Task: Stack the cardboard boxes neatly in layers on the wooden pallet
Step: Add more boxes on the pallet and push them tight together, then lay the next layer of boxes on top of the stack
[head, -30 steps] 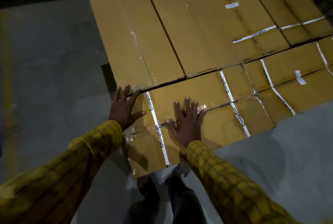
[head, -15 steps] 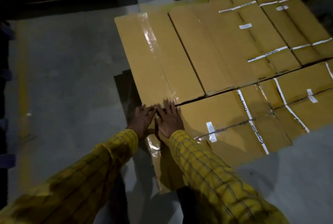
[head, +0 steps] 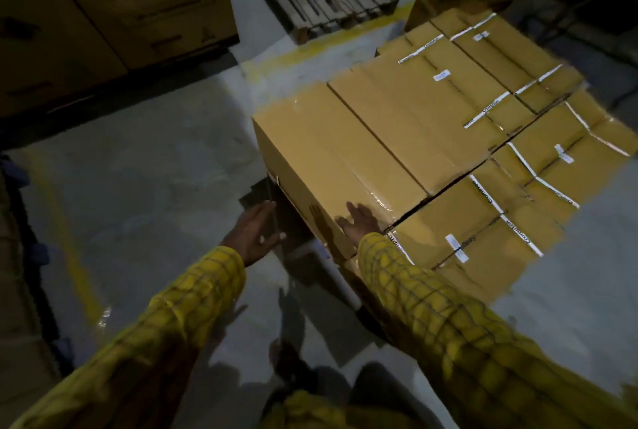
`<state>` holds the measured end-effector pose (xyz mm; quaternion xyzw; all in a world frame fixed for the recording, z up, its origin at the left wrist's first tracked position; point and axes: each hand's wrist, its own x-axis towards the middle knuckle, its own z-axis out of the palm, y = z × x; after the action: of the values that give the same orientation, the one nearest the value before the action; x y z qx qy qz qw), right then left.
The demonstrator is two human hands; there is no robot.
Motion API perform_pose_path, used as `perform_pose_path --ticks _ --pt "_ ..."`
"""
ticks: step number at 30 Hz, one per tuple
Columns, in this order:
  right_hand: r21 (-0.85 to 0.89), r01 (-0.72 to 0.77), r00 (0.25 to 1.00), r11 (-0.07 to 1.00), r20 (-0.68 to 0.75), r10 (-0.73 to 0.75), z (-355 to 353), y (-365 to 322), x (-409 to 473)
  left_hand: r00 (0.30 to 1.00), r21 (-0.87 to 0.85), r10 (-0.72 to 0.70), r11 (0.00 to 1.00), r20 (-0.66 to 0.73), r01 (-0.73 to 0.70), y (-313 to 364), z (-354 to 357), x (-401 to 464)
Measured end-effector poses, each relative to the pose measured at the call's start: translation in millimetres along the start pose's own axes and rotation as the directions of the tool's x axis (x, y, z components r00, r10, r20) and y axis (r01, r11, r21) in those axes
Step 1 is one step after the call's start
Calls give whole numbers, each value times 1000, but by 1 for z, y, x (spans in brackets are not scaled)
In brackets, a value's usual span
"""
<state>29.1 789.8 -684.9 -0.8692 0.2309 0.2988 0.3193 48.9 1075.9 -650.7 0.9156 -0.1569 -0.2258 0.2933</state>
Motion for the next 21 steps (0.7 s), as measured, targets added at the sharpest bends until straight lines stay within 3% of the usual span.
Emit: perform_pose_path --ticks 3,7,10,16,21 --pt "326 19 996 945 -90 11 -8 -48 -15 998 -12 -35 999 -59 35 -14 -61 2" --pt "615 70 989 786 -148 27 -25 -98 -18 989 -168 -93 983 -117 72 -20 -117 18" --pt "703 114 981 702 -190 31 -45 -128 -6 979 -274 -116 959 -166 68 -27 -143 43" --pt "778 140 969 612 -234 76 -82 -185 76 984 -272 -67 962 -164 20 -54 -217 151" --pt "894 154 959 421 -237 153 -124 -244 167 984 -349 -75 937 -162 14 -67 -286 278"
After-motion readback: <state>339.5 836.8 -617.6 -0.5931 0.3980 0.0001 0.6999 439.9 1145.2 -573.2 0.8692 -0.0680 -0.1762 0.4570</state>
